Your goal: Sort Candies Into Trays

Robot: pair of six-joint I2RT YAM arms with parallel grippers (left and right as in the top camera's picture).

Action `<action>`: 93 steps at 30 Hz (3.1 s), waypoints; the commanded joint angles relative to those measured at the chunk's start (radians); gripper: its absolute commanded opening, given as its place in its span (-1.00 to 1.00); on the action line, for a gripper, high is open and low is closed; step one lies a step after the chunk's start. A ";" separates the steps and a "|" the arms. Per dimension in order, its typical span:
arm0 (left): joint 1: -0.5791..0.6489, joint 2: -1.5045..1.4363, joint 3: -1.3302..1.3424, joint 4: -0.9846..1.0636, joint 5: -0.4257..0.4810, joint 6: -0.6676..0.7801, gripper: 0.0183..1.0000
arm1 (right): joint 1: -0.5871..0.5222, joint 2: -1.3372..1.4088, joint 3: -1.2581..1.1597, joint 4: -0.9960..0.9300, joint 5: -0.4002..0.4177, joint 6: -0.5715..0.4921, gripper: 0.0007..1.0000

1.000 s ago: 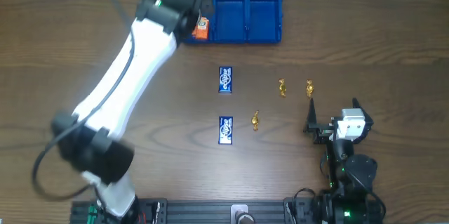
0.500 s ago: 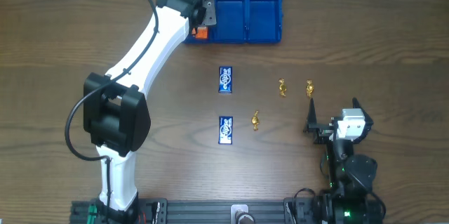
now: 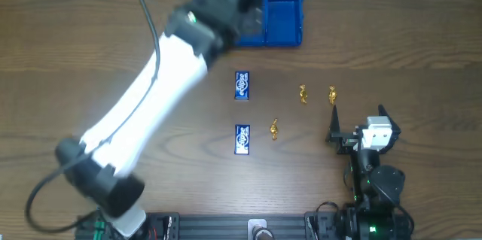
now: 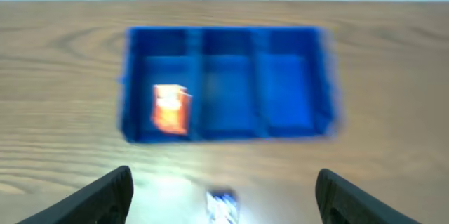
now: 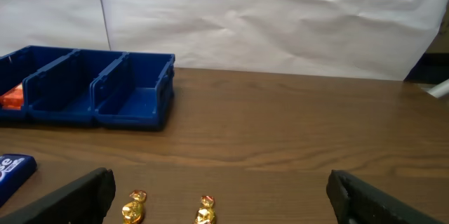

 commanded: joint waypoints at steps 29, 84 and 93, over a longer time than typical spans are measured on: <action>0.676 -1.581 -1.592 0.585 0.385 0.288 1.00 | 0.005 -0.005 0.000 -0.010 -0.008 -0.008 1.00; 0.663 -1.807 -1.915 0.798 0.497 0.607 1.00 | 0.008 0.306 0.403 -0.097 -0.397 0.294 1.00; 0.663 -1.807 -1.915 0.798 0.497 0.607 0.99 | 0.177 0.773 0.921 -0.564 -0.480 0.271 1.00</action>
